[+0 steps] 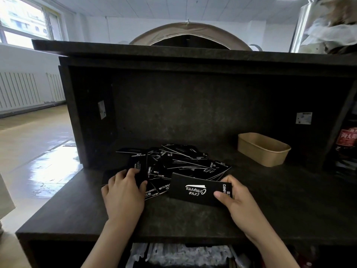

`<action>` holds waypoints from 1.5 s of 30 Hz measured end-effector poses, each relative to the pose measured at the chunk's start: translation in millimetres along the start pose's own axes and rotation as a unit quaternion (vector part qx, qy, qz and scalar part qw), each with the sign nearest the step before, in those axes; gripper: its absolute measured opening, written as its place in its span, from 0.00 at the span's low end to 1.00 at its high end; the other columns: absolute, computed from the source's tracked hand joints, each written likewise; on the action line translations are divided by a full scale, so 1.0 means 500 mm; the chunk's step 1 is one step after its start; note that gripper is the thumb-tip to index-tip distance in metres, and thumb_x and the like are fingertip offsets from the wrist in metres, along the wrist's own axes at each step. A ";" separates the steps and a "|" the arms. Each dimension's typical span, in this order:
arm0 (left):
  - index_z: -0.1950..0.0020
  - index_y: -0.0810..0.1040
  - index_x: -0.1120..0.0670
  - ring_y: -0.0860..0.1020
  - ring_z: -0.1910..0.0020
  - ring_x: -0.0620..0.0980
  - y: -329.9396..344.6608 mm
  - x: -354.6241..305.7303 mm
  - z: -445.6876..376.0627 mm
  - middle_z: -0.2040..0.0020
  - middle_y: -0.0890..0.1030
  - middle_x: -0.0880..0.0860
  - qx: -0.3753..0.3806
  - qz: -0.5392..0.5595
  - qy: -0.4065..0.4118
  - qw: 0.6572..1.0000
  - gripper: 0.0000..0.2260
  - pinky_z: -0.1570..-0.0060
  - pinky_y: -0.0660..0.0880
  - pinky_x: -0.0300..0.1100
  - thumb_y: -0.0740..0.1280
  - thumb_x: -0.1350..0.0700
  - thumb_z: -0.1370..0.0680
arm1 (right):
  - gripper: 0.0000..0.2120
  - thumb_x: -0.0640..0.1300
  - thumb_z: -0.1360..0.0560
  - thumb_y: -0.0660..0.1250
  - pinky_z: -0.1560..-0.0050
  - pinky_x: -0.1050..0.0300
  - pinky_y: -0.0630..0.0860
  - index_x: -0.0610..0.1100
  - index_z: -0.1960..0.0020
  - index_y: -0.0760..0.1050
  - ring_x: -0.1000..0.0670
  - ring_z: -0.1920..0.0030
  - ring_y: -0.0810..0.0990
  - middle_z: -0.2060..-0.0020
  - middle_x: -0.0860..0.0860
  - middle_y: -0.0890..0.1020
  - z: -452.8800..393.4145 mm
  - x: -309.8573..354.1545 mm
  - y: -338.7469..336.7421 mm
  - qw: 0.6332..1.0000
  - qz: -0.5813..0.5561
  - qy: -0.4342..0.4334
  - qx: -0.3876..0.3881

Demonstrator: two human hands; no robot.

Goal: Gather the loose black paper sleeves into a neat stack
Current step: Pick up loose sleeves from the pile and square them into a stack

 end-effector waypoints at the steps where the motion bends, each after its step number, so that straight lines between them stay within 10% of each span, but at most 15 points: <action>1: 0.32 0.72 0.46 0.70 0.32 0.55 -0.002 -0.001 0.000 0.33 0.75 0.52 -0.005 -0.001 0.000 1.000 0.19 0.36 0.64 0.52 0.64 0.44 0.22 | 0.09 0.38 0.23 0.65 0.52 0.59 0.75 0.52 0.54 0.74 0.58 0.53 0.82 0.56 0.53 0.84 0.000 -0.001 0.000 1.000 -0.001 -0.001 0.000; 11: 0.50 0.76 0.57 0.79 0.58 0.64 -0.056 -0.001 0.008 0.61 0.82 0.60 -0.178 0.104 -0.013 0.978 0.06 0.53 0.70 0.54 0.61 0.58 0.19 | 0.09 0.40 0.23 0.66 0.45 0.51 0.78 0.54 0.54 0.75 0.58 0.51 0.82 0.54 0.54 0.84 0.002 -0.002 -0.001 1.000 0.007 -0.006 0.010; 18: 0.48 0.77 0.59 0.78 0.56 0.58 -0.076 0.026 0.015 0.55 0.83 0.56 -0.219 0.299 -0.079 0.926 0.06 0.60 0.64 0.41 0.62 0.59 0.19 | 0.04 0.42 0.21 0.64 0.45 0.49 0.77 0.49 0.54 0.75 0.57 0.53 0.82 0.56 0.52 0.84 0.004 0.003 0.003 0.999 0.032 -0.009 0.038; 24: 0.54 0.78 0.51 0.80 0.59 0.36 -0.052 -0.010 0.001 0.63 0.83 0.44 -0.067 0.370 0.100 0.921 0.05 0.60 0.72 0.25 0.66 0.60 0.22 | 0.04 0.43 0.21 0.63 0.42 0.50 0.76 0.51 0.50 0.74 0.59 0.50 0.81 0.53 0.55 0.83 0.003 0.002 0.007 0.998 0.034 -0.022 0.044; 31: 0.50 0.81 0.47 0.82 0.57 0.49 -0.019 -0.058 0.022 0.57 0.84 0.49 0.140 0.318 0.239 0.907 0.10 0.52 0.78 0.51 0.61 0.57 0.19 | 0.11 0.43 0.20 0.62 0.45 0.59 0.77 0.58 0.44 0.68 0.61 0.48 0.80 0.49 0.55 0.81 0.001 0.002 0.009 0.997 0.051 -0.038 0.040; 34: 0.43 0.80 0.45 0.82 0.52 0.43 -0.025 -0.075 0.038 0.53 0.84 0.45 0.173 0.326 0.264 0.891 0.13 0.49 0.77 0.43 0.56 0.52 0.18 | 0.16 0.42 0.20 0.62 0.49 0.71 0.74 0.60 0.39 0.66 0.67 0.47 0.77 0.48 0.58 0.80 0.004 0.008 0.014 0.995 0.064 -0.052 0.052; 40: 0.32 0.60 0.33 0.82 0.56 0.48 0.004 -0.087 0.057 0.52 0.84 0.49 0.240 0.222 0.311 0.892 0.18 0.51 0.79 0.50 0.59 0.43 0.20 | 0.26 0.41 0.20 0.62 0.35 0.63 0.67 0.71 0.35 0.63 0.65 0.34 0.69 0.36 0.66 0.73 0.007 0.020 0.023 0.986 0.108 -0.105 0.074; 45: 0.39 0.67 0.39 0.81 0.58 0.41 -0.006 -0.090 0.056 0.55 0.83 0.43 0.226 0.251 0.315 0.887 0.10 0.56 0.77 0.38 0.60 0.48 0.19 | 0.20 0.38 0.20 0.62 0.34 0.56 0.71 0.64 0.41 0.74 0.63 0.38 0.74 0.41 0.62 0.78 0.004 0.018 0.022 0.986 0.105 -0.109 0.074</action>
Point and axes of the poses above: each hand's wrist, its own z-axis away from the middle knuckle, its own y-axis out of the palm, x = y × z, the point moved 5 cm from there along -z, towards the middle knuckle
